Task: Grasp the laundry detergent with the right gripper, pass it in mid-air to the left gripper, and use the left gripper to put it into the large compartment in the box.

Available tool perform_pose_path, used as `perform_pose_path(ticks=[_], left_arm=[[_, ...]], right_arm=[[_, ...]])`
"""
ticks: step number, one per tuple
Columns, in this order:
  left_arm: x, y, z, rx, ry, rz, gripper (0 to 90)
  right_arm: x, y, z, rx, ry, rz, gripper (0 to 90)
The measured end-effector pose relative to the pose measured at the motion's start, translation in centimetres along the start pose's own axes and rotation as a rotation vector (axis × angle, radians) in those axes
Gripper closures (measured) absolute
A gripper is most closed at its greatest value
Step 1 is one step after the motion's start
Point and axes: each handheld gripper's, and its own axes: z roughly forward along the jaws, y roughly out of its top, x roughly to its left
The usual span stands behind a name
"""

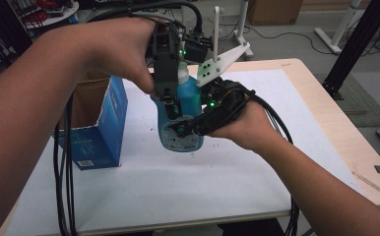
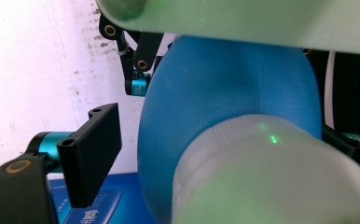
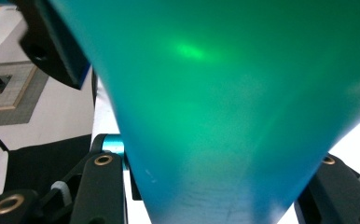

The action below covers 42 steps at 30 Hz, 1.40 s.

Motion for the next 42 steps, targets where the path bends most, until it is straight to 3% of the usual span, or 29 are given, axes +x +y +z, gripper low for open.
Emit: perform_pose_path(ticks=[26, 31, 42], left_arm=[[-0.01, 0.22, 0.26, 0.002, -0.024, -0.015, 31.4], [0.03, 0.25, 0.18, 0.002, -0.029, 0.004, 36.6], [-0.23, 0.11, 0.06, 0.012, -0.023, 0.006, 37.8]], right_arm=[[0.0, -0.02, 0.18, 0.013, -0.007, 0.011, 47.5], [-0.12, -0.05, 0.16, 0.015, -0.007, 0.014, 47.6], [-0.08, -0.03, 0.35, 0.007, 0.009, 0.011, 47.5]])
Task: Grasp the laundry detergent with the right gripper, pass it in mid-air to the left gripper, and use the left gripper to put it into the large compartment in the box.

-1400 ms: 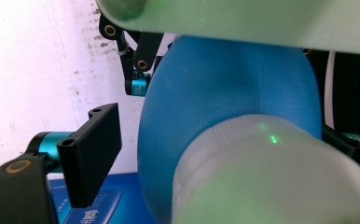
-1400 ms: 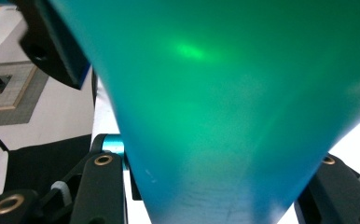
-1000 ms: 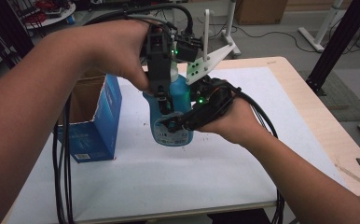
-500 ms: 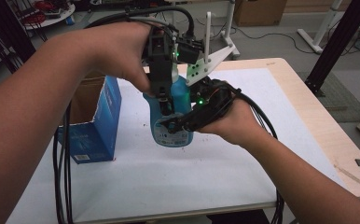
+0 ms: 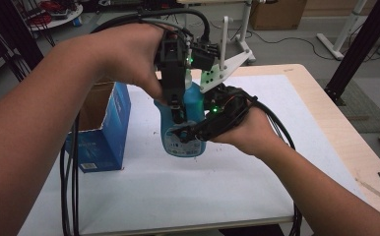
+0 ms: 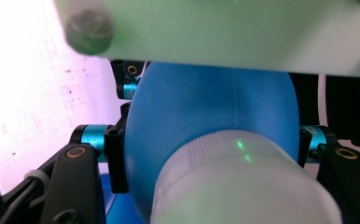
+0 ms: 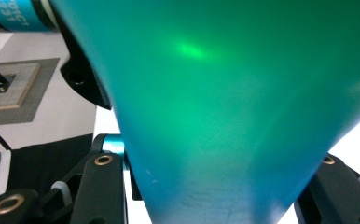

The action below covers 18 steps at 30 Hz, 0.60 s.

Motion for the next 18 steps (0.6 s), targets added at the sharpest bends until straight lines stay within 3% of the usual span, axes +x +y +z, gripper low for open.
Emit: perform_pose_path(ticks=[7, 9, 12, 14, 18], left_arm=[[-0.4, -0.1, -0.8, -0.008, 0.004, -0.009, 38.0], [-0.4, -0.3, -1.1, -0.008, 0.002, -0.021, 38.0], [-0.4, -0.5, -1.2, -0.001, 0.004, -0.028, 38.0], [-0.3, -0.8, -1.4, 0.007, 0.013, -0.032, 38.0], [-0.3, -1.6, -1.8, 0.003, 0.017, -0.067, 38.0]], right_arm=[[0.1, 0.3, -0.1, -0.035, 0.016, 0.0, 43.8], [0.2, 0.3, -0.4, -0.033, 0.02, 0.009, 32.0], [0.3, 0.2, -0.6, -0.033, 0.02, 0.002, 28.8], [0.5, 0.3, -1.1, -0.038, 0.008, 0.01, 21.8], [0.3, 0.2, -2.0, -0.042, -0.011, 0.014, 21.7]])
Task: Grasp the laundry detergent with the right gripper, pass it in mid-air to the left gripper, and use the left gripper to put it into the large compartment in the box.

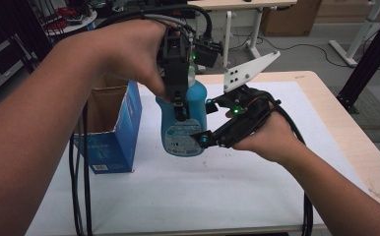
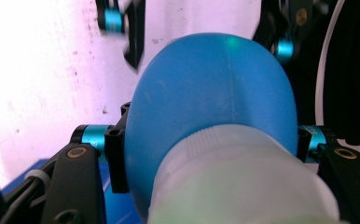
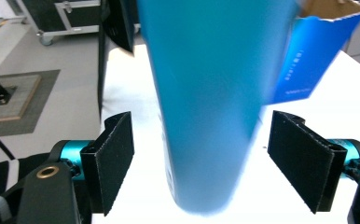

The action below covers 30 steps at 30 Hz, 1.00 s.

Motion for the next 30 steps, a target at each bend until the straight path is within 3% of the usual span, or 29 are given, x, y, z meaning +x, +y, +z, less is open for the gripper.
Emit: perform_pose_path(ticks=[6, 8, 11, 12, 13, 14, 16, 19, 25, 29, 30], left_arm=[[0.2, -1.5, -1.0, -0.001, 0.017, -0.054, 38.0], [0.4, -2.1, -1.4, -0.006, 0.017, -0.079, 38.0], [0.7, -3.1, -2.1, 0.001, 0.017, -0.13, 37.9], [0.7, -3.1, -2.1, 0.001, 0.017, -0.13, 37.9], [0.9, -3.7, -2.5, 0.001, 0.022, -0.163, 37.9], [0.9, -3.7, -2.5, 0.001, 0.022, -0.163, 37.9], [1.1, -4.2, -2.9, 0.005, 0.02, -0.206, 37.9], [1.3, -5.2, -3.4, 0.0, 0.019, -0.266, 37.9], [1.5, -6.8, -4.6, -0.005, 0.014, -0.333, 37.8], [1.7, -8.2, -5.8, -0.008, 0.027, -0.407, 37.8], [1.7, -8.2, -5.8, -0.008, 0.027, -0.407, 37.8]], right_arm=[[-0.5, -0.2, -1.4, 0.018, -0.036, 0.0, 18.4], [-0.6, -0.2, -1.8, 0.032, -0.042, -0.005, 12.5], [-0.7, -0.2, -2.8, 0.07, -0.061, -0.009, 12.9], [-0.7, -0.2, -2.8, 0.07, -0.061, -0.009, 12.9], [-0.8, -0.1, -3.3, 0.088, -0.063, -0.014, 12.7], [-0.8, -0.1, -3.3, 0.088, -0.063, -0.014, 12.7], [-1.1, -0.1, -3.9, 0.115, -0.063, -0.017, 10.9], [-1.5, -0.2, -4.5, 0.178, -0.074, -0.01, 4.9], [-1.8, 0.1, -5.4, 0.307, -0.085, -0.031, 2.8], [-2.1, 0.5, -6.0, 0.443, -0.076, -0.065, 0.6], [-2.1, 0.5, -6.0, 0.443, -0.076, -0.065, 0.6]])
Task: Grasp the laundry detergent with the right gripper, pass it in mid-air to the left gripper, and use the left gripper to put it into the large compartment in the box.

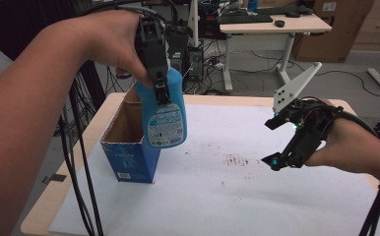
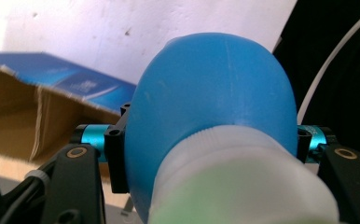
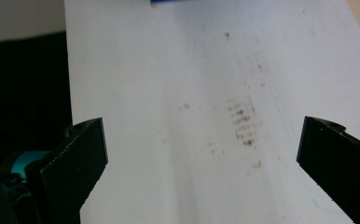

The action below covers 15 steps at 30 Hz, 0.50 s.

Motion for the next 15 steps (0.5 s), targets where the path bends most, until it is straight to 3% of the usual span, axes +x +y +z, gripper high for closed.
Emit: perform_pose_path(ticks=[2, 3, 4, 5, 6, 7, 10, 12, 13, 14, 15], left_arm=[[0.4, -0.5, -0.5, -0.004, 0.006, -0.038, 37.8], [0.8, -1.0, -1.0, -0.01, 0.008, -0.079, 37.8], [0.8, -1.0, -1.0, -0.01, 0.008, -0.079, 37.8], [1.0, -1.2, -1.2, -0.013, 0.008, -0.109, 37.8], [1.3, -1.5, -1.4, -0.019, 0.008, -0.138, 37.8], [1.5, -1.8, -1.6, -0.025, 0.009, -0.174, 37.8], [2.3, -2.7, -2.2, -0.038, 0.014, -0.285, 37.8], [3.0, -3.3, -2.5, -0.053, 0.022, -0.386, 37.8], [3.5, -4.0, -2.7, -0.057, 0.035, -0.462, 37.8], [3.5, -4.0, -2.7, -0.057, 0.035, -0.462, 37.8], [3.8, -4.3, -2.8, -0.058, 0.04, -0.502, 37.8]], right_arm=[[0.1, 0.1, -0.5, 0.061, -0.003, -0.013, 0.6], [0.2, 0.1, -0.8, 0.1, -0.001, -0.029, 0.6], [0.2, 0.1, -0.8, 0.1, -0.001, -0.029, 0.6], [0.3, 0.1, -1.2, 0.141, 0.002, -0.038, 0.5], [0.3, 0.1, -1.2, 0.141, 0.002, -0.038, 0.5], [0.4, 0.0, -1.6, 0.178, -0.001, -0.05, 0.6], [0.5, -0.1, -2.0, 0.203, 0.005, -0.058, 0.6], [0.6, -0.4, -2.4, 0.22, 0.007, -0.054, 0.6], [0.7, -0.7, -2.6, 0.239, 0.012, -0.047, 0.6], [0.7, -0.7, -2.6, 0.239, 0.012, -0.047, 0.6], [0.9, -1.0, -2.8, 0.262, 0.021, -0.051, 0.6]])
